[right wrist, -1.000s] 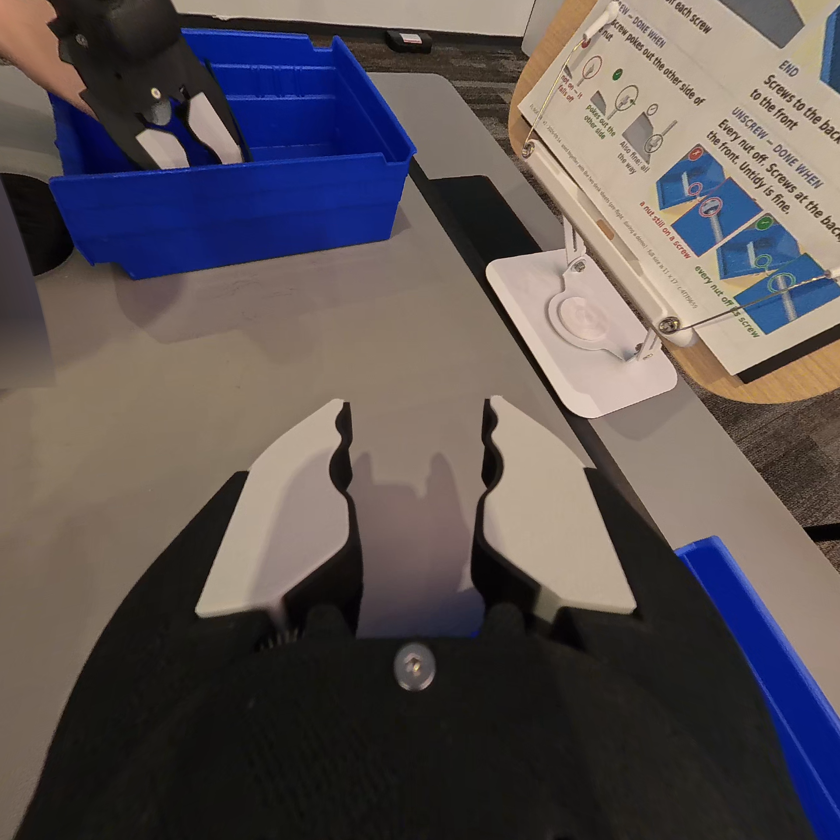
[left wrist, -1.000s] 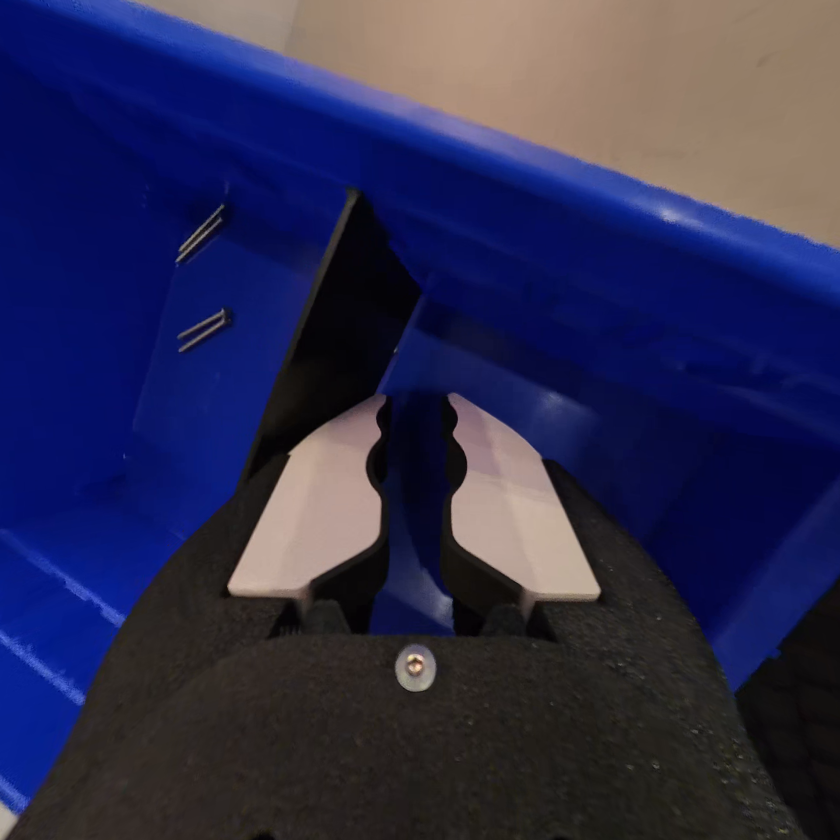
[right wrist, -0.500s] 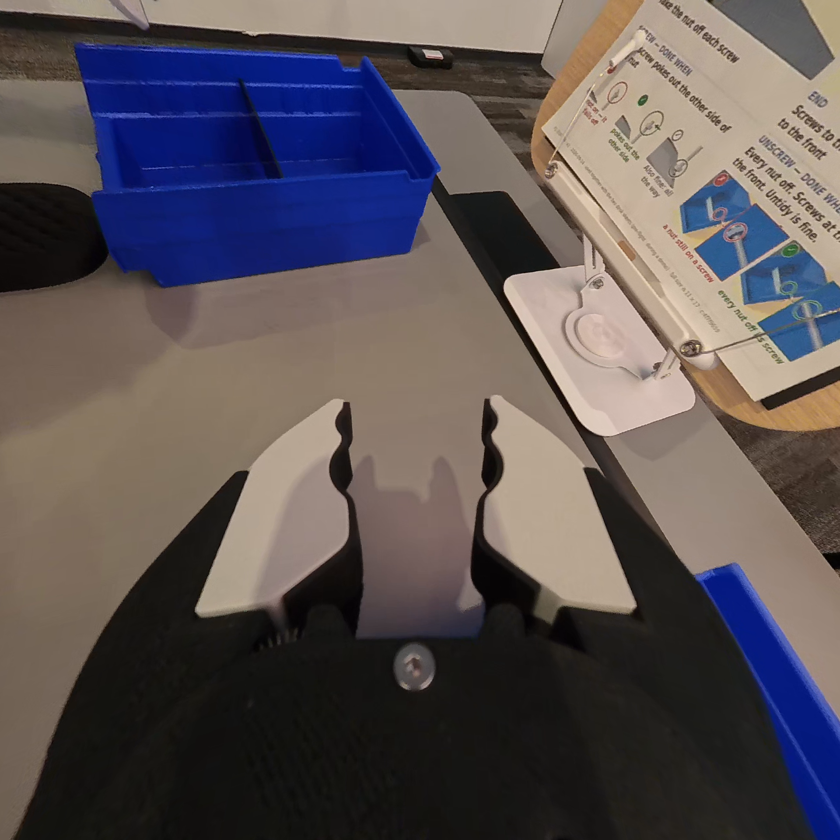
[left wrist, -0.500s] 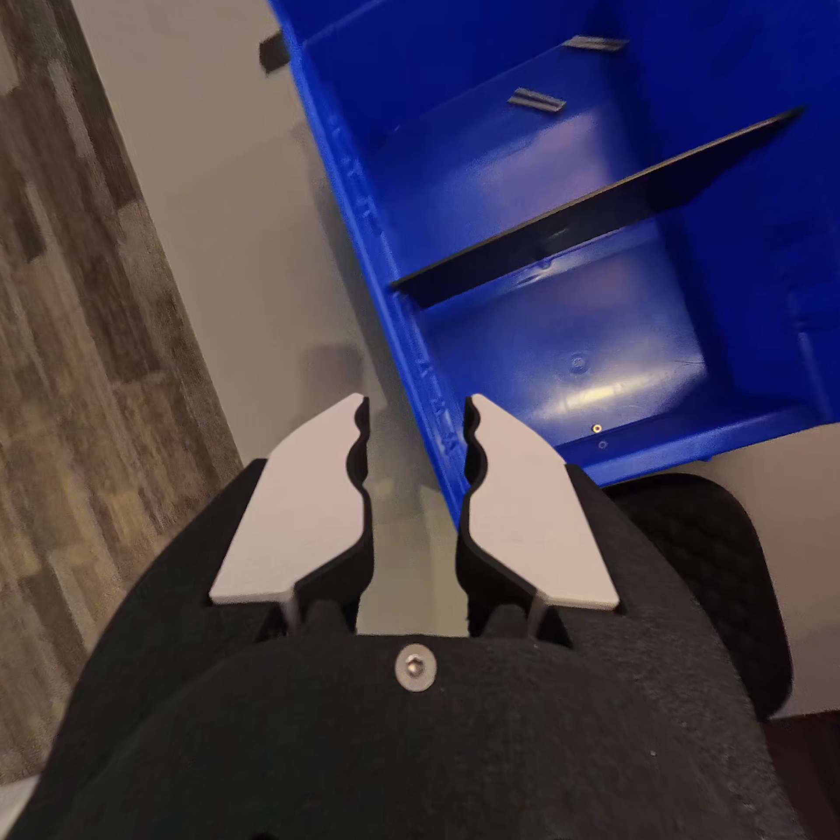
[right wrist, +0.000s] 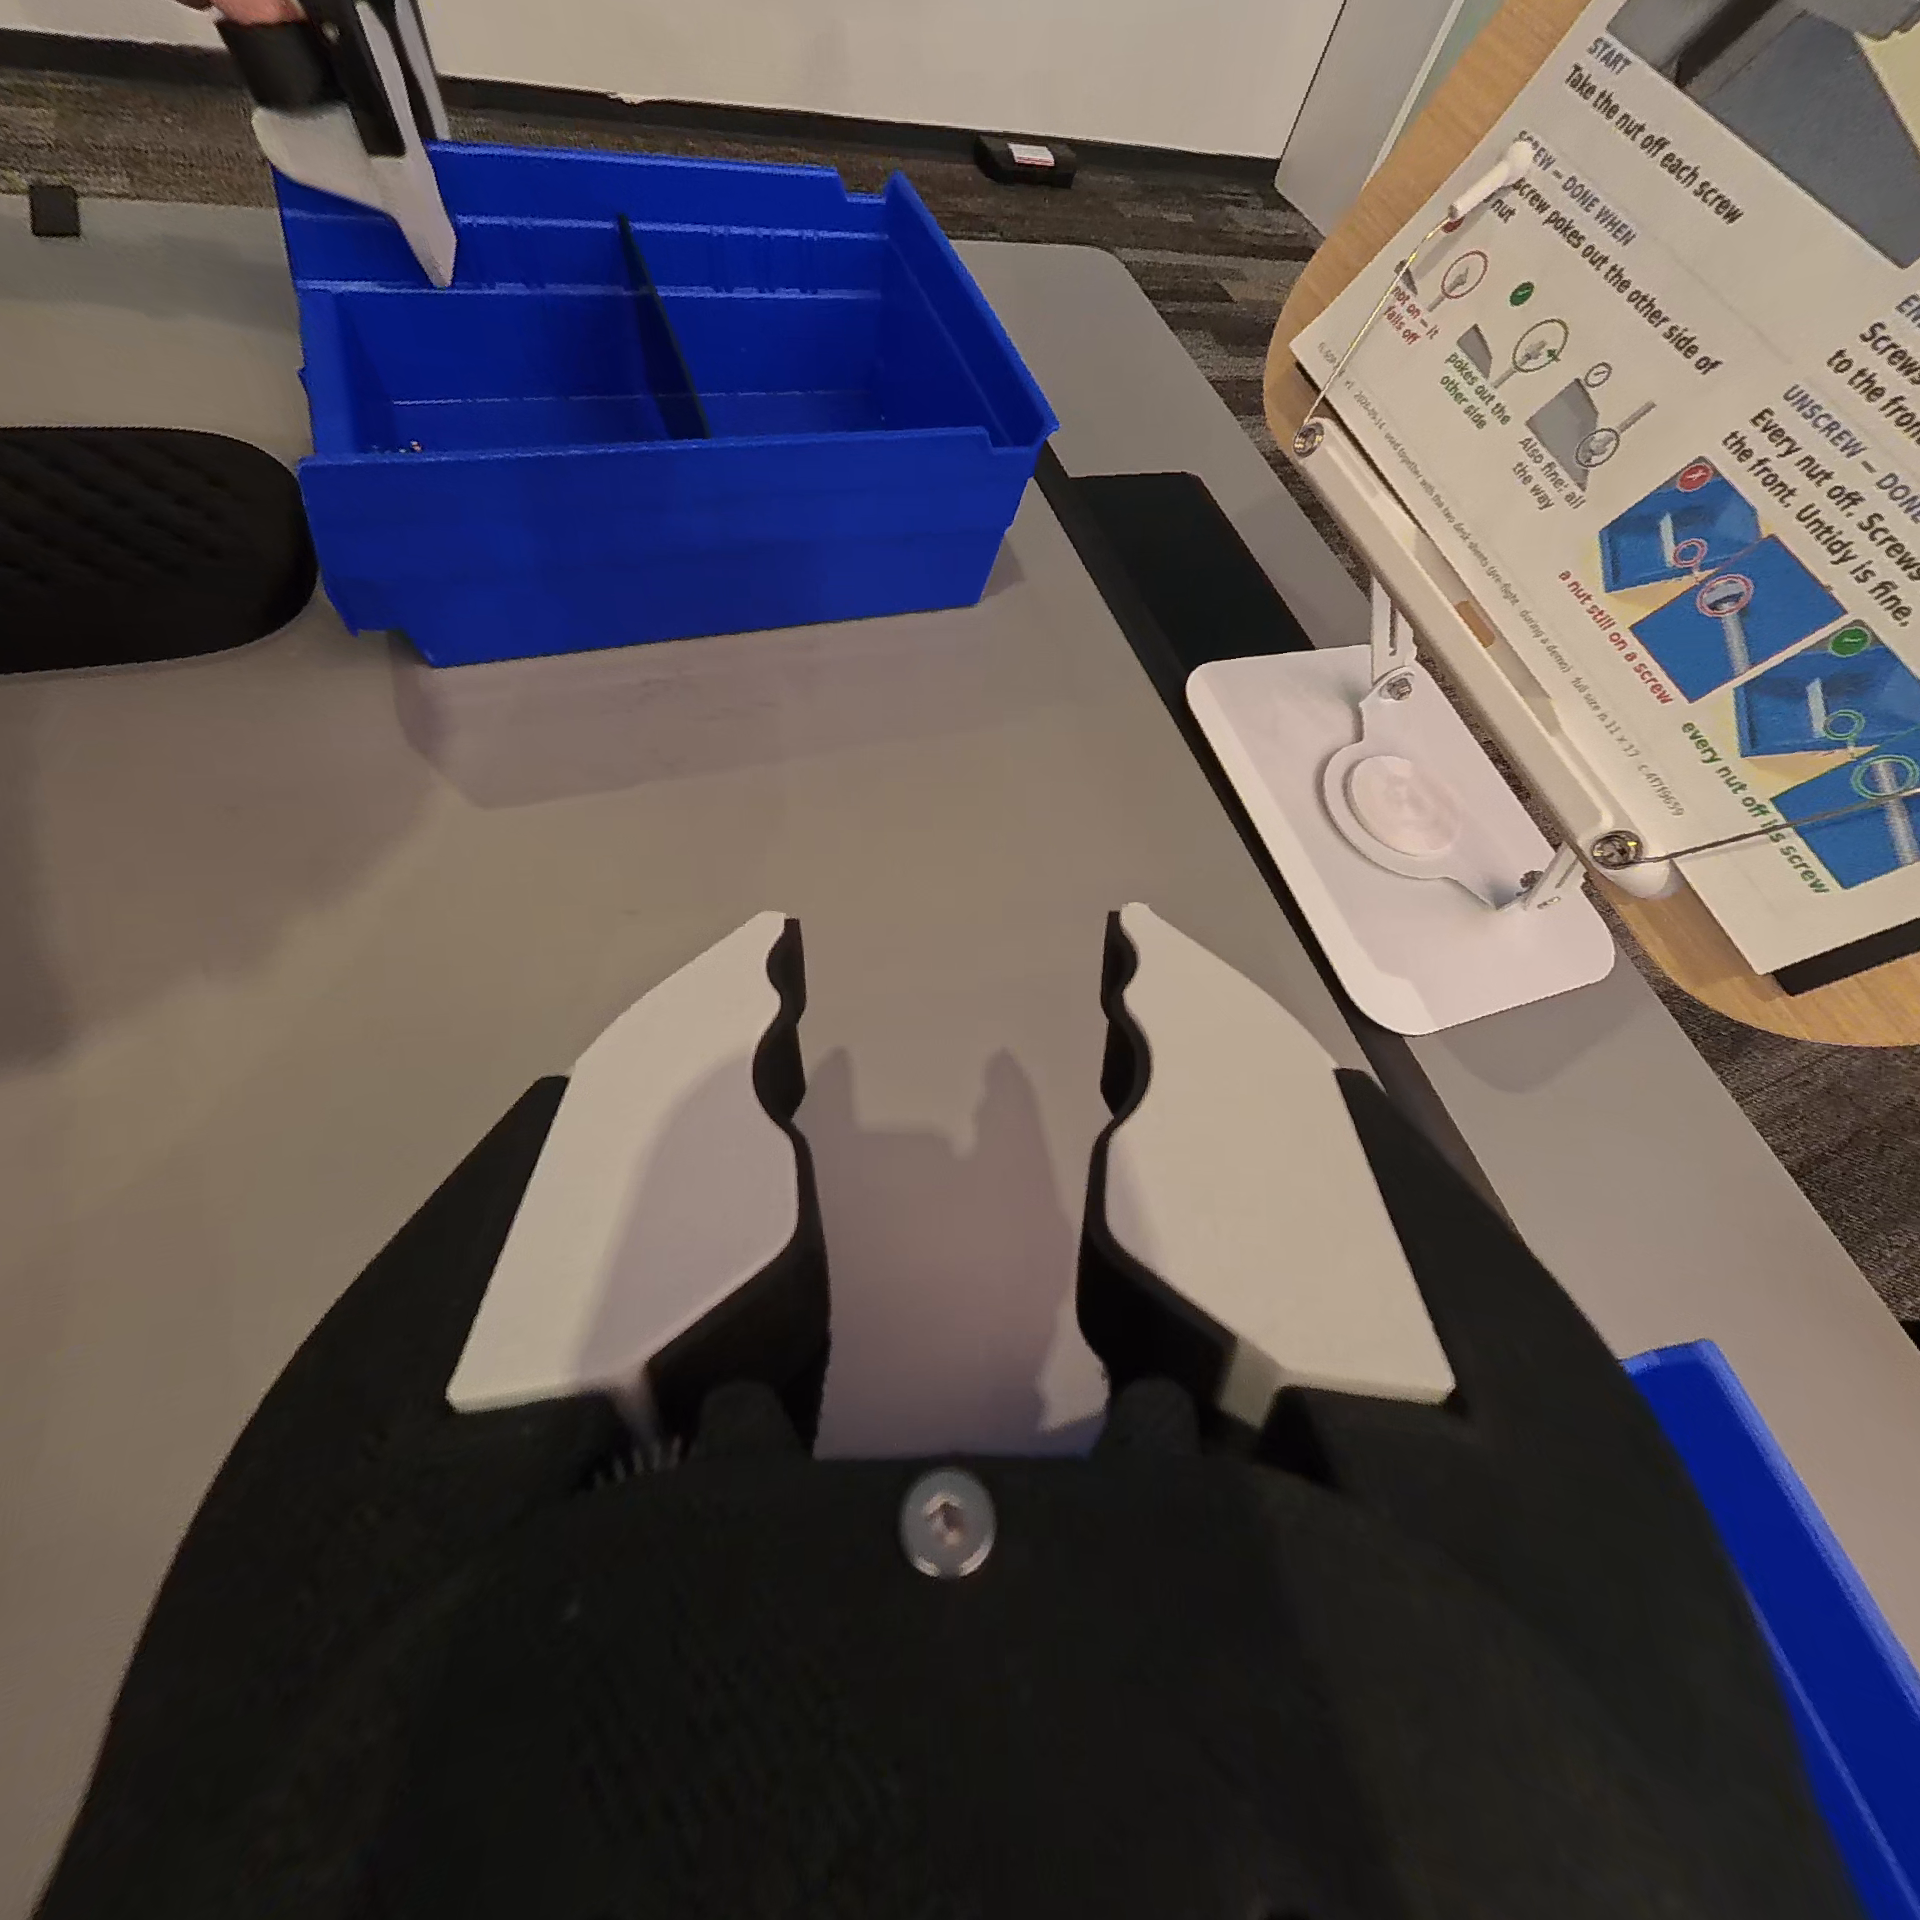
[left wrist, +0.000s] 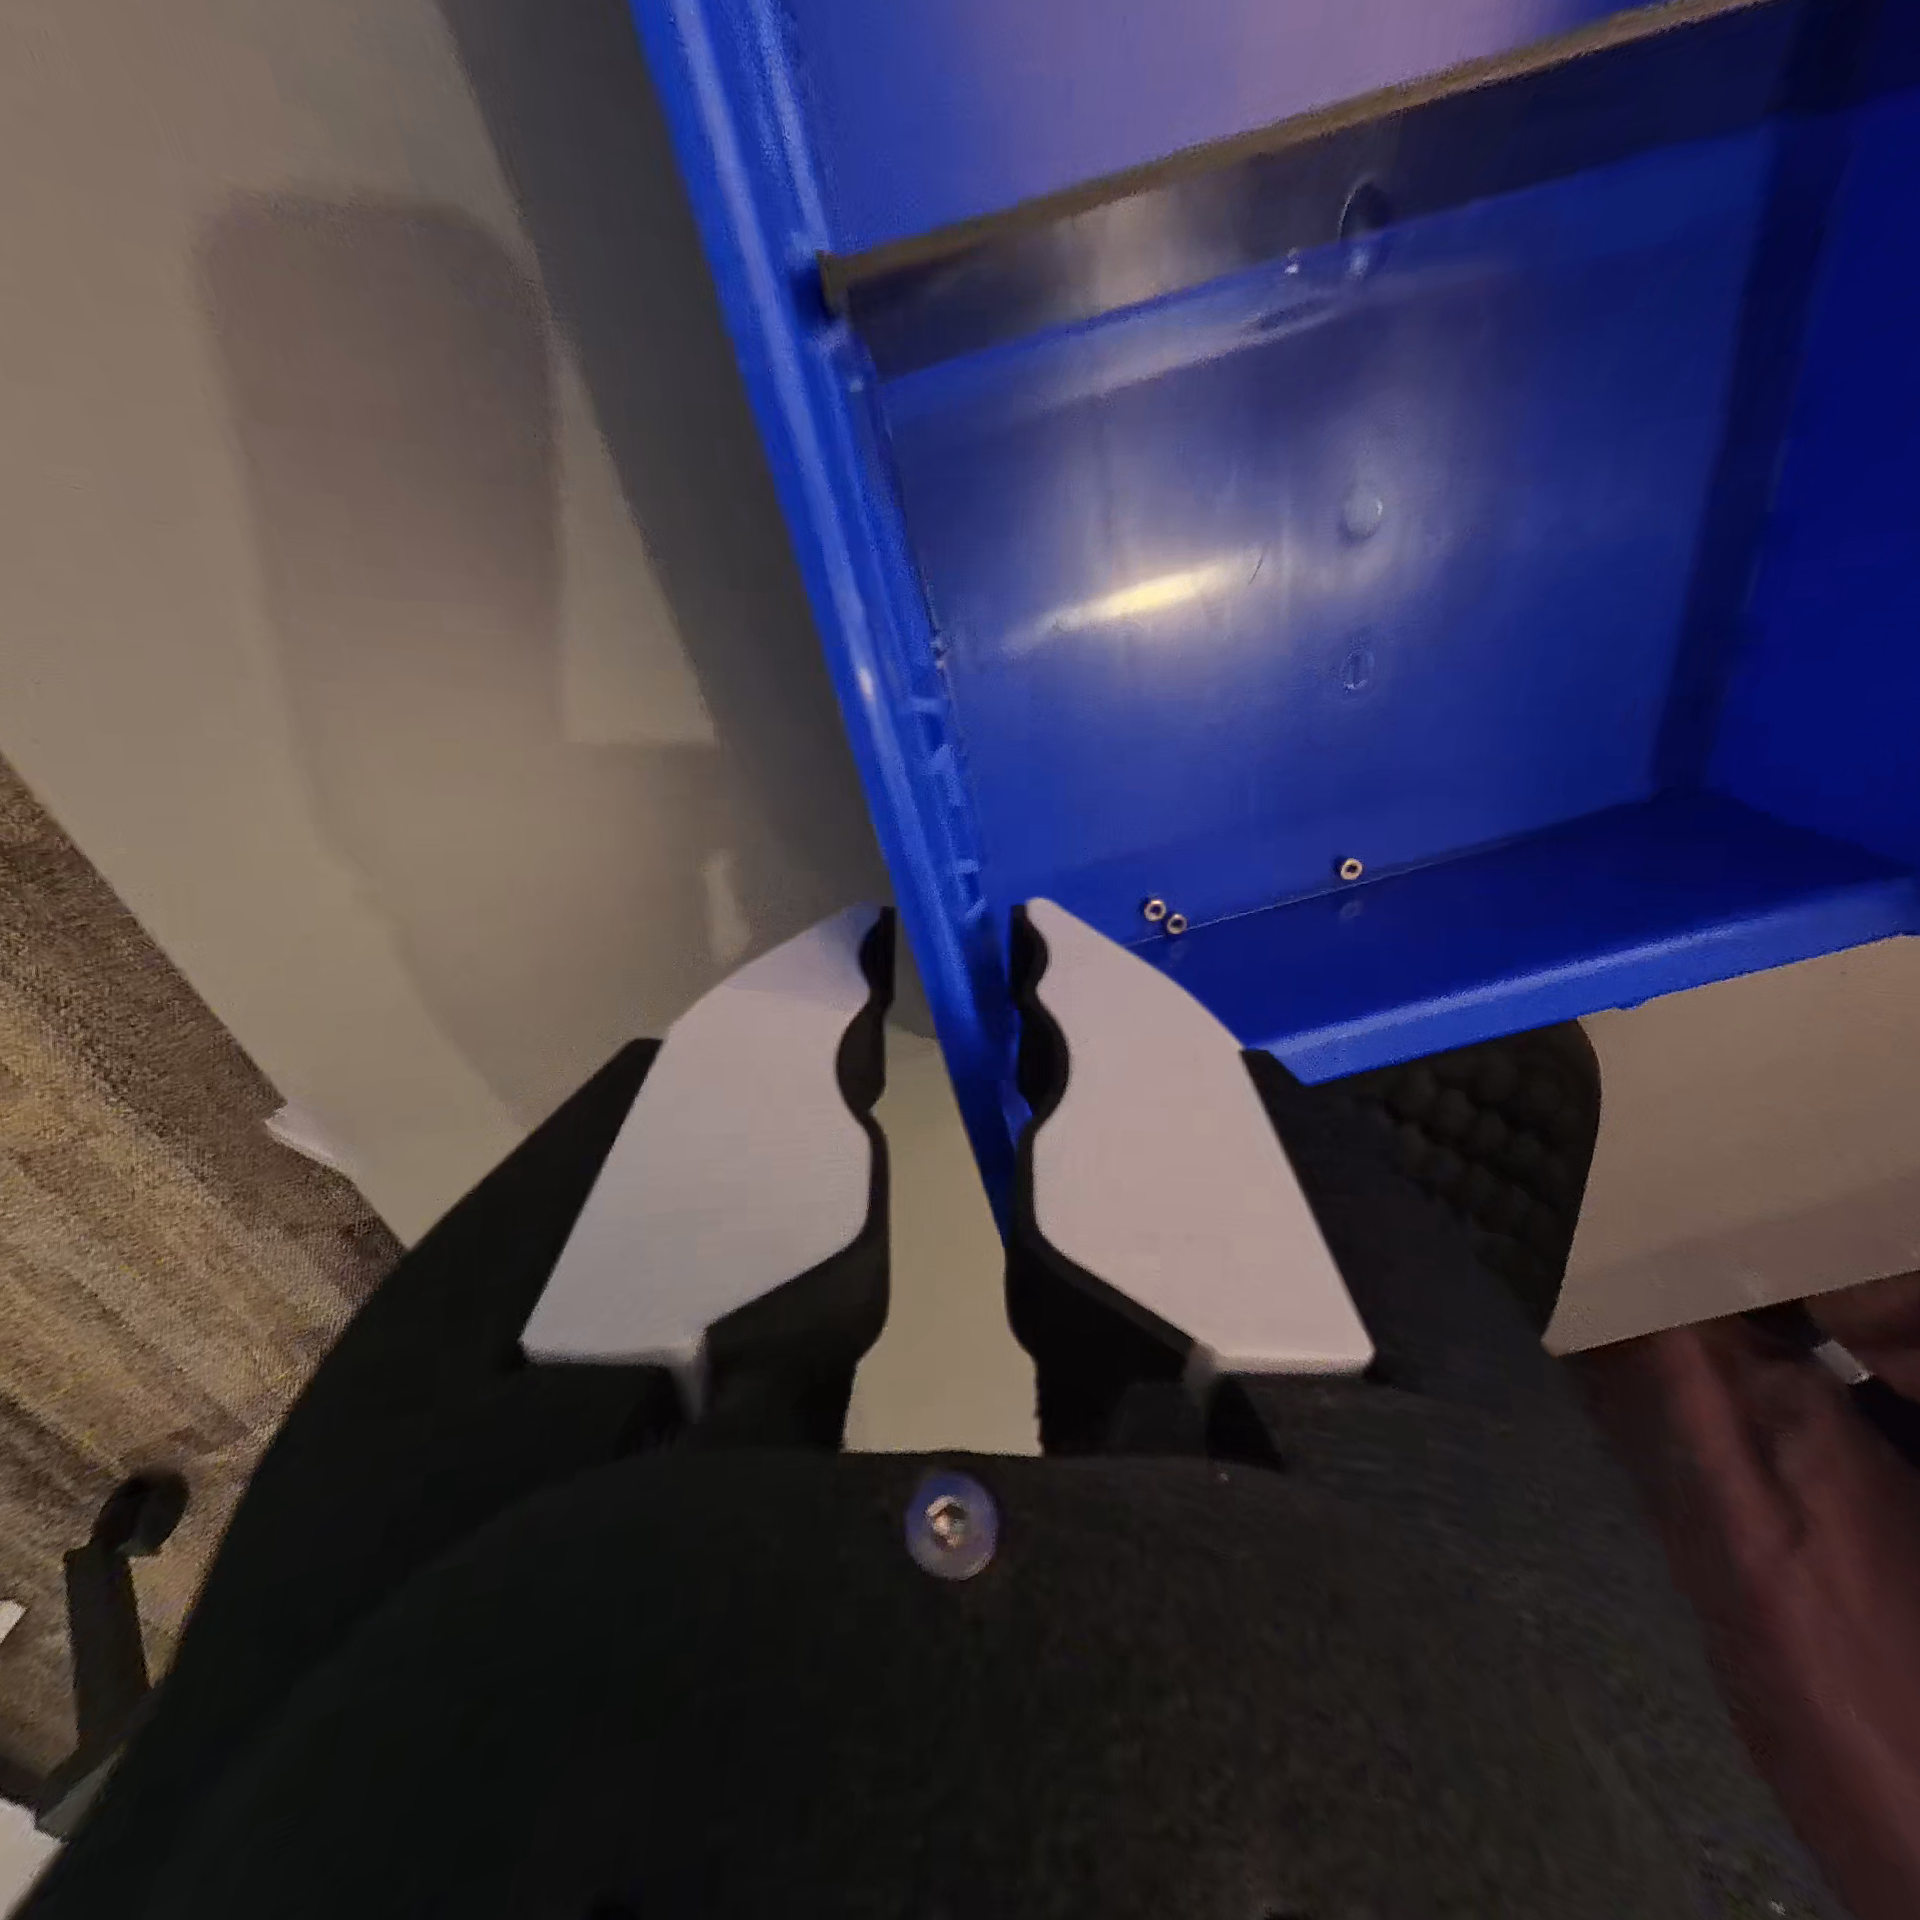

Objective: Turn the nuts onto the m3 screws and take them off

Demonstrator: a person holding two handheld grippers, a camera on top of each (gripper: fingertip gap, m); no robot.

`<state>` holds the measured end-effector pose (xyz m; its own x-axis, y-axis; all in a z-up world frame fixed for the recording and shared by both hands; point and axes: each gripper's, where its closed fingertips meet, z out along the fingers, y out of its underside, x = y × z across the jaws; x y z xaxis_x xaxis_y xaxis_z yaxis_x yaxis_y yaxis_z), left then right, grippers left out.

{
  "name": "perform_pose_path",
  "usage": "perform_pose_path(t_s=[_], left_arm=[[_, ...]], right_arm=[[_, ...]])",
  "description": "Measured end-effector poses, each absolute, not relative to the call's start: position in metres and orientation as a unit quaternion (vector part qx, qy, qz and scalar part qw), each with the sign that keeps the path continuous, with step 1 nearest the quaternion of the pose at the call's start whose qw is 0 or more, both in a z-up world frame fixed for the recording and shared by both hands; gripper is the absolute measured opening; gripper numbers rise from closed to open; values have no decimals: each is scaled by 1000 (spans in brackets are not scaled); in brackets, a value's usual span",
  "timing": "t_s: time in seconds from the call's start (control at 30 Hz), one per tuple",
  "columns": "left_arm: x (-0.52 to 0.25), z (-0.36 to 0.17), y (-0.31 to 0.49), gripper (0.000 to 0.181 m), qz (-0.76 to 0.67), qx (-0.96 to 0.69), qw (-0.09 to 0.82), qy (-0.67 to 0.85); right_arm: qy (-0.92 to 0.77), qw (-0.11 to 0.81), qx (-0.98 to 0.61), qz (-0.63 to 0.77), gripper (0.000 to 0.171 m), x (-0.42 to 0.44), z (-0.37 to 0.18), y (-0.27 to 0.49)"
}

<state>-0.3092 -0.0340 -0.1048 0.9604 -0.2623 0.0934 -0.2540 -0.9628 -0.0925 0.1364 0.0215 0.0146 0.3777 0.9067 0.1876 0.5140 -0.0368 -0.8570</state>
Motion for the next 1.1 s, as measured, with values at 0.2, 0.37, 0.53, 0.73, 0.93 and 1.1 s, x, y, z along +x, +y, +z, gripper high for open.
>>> perform_pose_path(t_s=[0.2, 0.37, 0.53, 0.73, 0.93, 1.1], left_arm=[[-303, -110, -31, 6, -57, -989, 47, 129], [-303, -110, -28, 6, -63, -987, 96, 113], [-302, -110, -29, 6, -53, -983, 131, 116], [-302, -110, -32, 6, -63, -986, 98, 117], [-303, -108, -20, 5, -67, -986, 94, 117], [-301, -104, 0, 8, -59, -989, 82, 109]], right_arm=[[-520, 459, -689, 211, 56, 136, 12, 22], [-520, 455, -691, 211, 56, 137, 9, 23], [-521, 450, -694, 212, 56, 135, 5, 23], [-526, 443, -695, 208, 56, 132, 0, 22], [-527, 440, -697, 205, 56, 132, -2, 23], [-526, 438, -700, 205, 56, 134, -3, 25]])
